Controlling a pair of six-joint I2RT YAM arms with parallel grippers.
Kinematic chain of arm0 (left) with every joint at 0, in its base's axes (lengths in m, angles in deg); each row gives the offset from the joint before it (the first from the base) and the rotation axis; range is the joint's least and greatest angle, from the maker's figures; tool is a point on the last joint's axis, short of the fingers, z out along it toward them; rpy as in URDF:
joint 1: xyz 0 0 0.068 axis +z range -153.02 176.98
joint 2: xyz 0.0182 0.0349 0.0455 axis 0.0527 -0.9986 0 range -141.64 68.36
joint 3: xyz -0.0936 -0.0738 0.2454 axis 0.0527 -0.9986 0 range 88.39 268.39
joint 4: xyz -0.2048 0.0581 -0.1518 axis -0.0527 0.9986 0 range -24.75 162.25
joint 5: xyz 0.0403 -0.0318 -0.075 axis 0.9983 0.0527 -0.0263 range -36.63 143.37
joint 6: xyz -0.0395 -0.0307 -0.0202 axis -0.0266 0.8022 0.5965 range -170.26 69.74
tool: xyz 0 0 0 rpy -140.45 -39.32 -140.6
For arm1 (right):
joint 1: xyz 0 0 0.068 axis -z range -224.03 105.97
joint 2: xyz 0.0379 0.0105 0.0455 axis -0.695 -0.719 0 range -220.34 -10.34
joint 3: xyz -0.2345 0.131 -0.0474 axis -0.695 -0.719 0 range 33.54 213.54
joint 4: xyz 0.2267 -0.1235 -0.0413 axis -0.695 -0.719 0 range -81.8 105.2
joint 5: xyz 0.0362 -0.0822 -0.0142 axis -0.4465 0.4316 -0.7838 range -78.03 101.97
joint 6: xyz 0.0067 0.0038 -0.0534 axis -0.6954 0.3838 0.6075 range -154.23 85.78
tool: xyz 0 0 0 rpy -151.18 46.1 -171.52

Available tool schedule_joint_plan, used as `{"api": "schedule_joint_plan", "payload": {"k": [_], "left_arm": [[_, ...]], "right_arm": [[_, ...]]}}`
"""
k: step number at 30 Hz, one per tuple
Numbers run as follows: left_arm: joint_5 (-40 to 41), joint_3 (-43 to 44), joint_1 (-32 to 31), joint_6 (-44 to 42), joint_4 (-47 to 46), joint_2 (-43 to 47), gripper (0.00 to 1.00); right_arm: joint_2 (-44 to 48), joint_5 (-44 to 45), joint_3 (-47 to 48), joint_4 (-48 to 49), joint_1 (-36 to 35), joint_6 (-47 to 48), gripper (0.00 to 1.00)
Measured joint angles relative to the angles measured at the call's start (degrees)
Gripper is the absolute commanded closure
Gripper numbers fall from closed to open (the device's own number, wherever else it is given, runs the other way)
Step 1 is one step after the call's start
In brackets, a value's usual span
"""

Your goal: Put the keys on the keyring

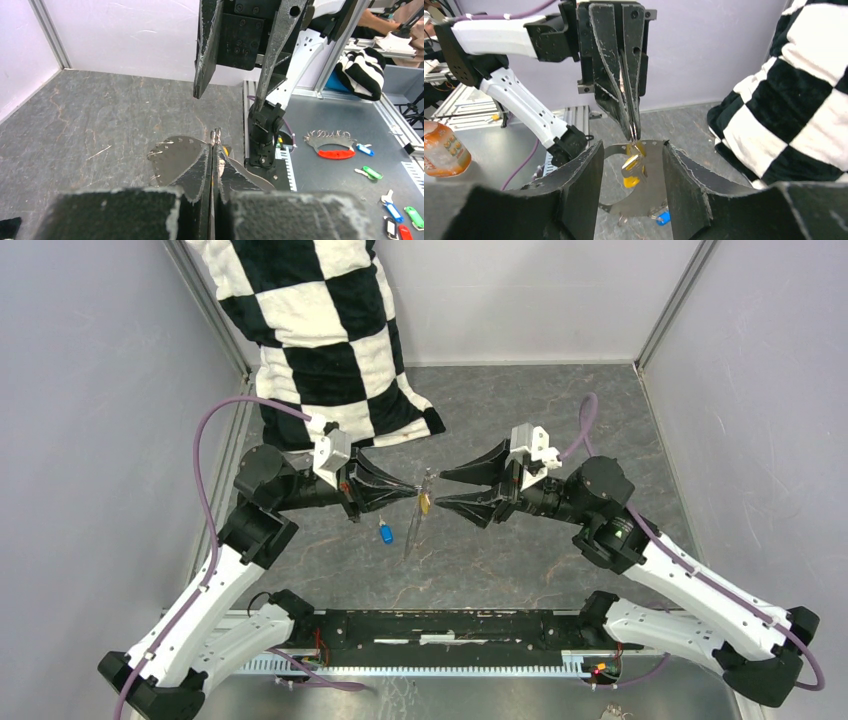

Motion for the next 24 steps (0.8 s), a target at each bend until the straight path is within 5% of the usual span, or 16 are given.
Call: {"api": "schedule_joint_plan", "payload": {"k": [16, 24], "left_arm": [[-1.6, 0.0, 0.0, 3.1, -4.7, -0.4, 0.98], [-2.4, -0.4, 0.0, 3.1, -4.7, -0.4, 0.98]], "right_arm": [[-6.1, -8.9, 0.0, 9.2, 1.7, -4.6, 0.73], [-7.0, -10.4, 0.0, 11.5, 2.1, -5.7, 1.00]]}}
